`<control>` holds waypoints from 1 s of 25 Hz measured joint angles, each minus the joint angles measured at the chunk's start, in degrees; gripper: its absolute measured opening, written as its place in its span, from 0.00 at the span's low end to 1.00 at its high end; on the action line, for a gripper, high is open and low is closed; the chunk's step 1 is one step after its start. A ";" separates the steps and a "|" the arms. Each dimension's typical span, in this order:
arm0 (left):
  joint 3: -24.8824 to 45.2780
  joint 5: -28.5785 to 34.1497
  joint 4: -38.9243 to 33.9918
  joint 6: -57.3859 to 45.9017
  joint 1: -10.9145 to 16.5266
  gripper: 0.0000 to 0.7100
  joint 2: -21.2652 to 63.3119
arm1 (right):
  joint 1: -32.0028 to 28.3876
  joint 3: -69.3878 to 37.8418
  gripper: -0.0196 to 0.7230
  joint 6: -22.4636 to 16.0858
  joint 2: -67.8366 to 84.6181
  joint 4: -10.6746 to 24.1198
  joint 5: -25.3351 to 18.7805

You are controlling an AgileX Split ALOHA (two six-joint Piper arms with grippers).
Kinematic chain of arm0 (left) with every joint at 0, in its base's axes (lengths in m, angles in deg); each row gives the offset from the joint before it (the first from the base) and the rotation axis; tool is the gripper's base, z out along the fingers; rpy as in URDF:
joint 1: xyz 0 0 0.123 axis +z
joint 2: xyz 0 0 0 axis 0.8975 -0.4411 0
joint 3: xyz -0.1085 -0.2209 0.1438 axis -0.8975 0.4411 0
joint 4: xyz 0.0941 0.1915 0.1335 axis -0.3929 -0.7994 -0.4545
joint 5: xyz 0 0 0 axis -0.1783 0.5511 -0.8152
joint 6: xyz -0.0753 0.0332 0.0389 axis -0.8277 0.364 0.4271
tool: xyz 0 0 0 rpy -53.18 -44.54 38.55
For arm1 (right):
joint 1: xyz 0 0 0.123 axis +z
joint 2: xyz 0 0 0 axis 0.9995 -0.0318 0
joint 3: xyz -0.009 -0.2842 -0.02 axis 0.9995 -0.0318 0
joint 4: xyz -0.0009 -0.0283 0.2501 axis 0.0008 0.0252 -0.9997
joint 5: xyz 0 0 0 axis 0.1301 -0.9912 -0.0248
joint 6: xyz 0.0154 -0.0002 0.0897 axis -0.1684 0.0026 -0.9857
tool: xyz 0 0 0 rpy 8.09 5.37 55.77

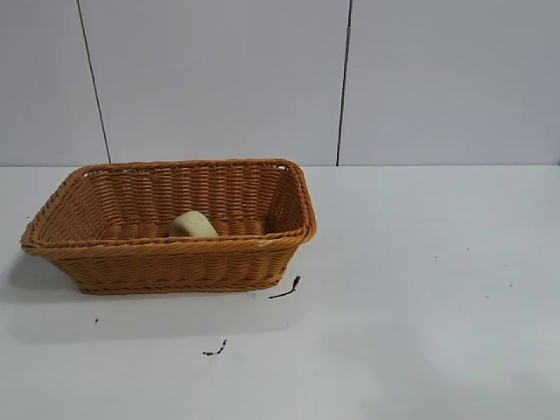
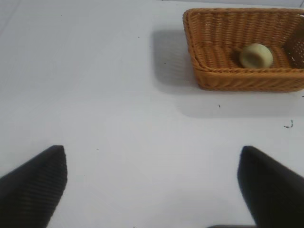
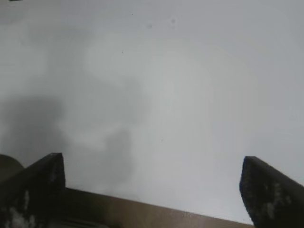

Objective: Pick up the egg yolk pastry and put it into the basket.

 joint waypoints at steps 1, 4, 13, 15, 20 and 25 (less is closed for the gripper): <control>0.00 0.00 0.00 0.00 0.00 0.98 0.00 | 0.00 -0.06 0.96 0.00 1.92 0.00 0.08; 0.00 0.00 0.00 0.00 0.00 0.98 0.00 | 0.35 -0.12 0.96 -0.02 6.31 -0.06 0.22; 0.00 0.00 0.00 0.00 0.00 0.98 0.00 | 0.49 -0.12 0.96 -0.02 14.39 -0.06 0.17; 0.00 0.00 0.00 0.00 0.00 0.98 0.00 | 0.49 -0.12 0.96 -0.20 14.39 -0.06 0.17; 0.00 0.00 0.00 0.00 0.00 0.98 0.00 | 0.49 -0.12 0.96 -0.48 14.39 0.28 0.17; 0.00 0.00 0.00 0.00 0.00 0.98 0.00 | 0.49 -0.12 0.96 -1.27 14.39 0.84 0.17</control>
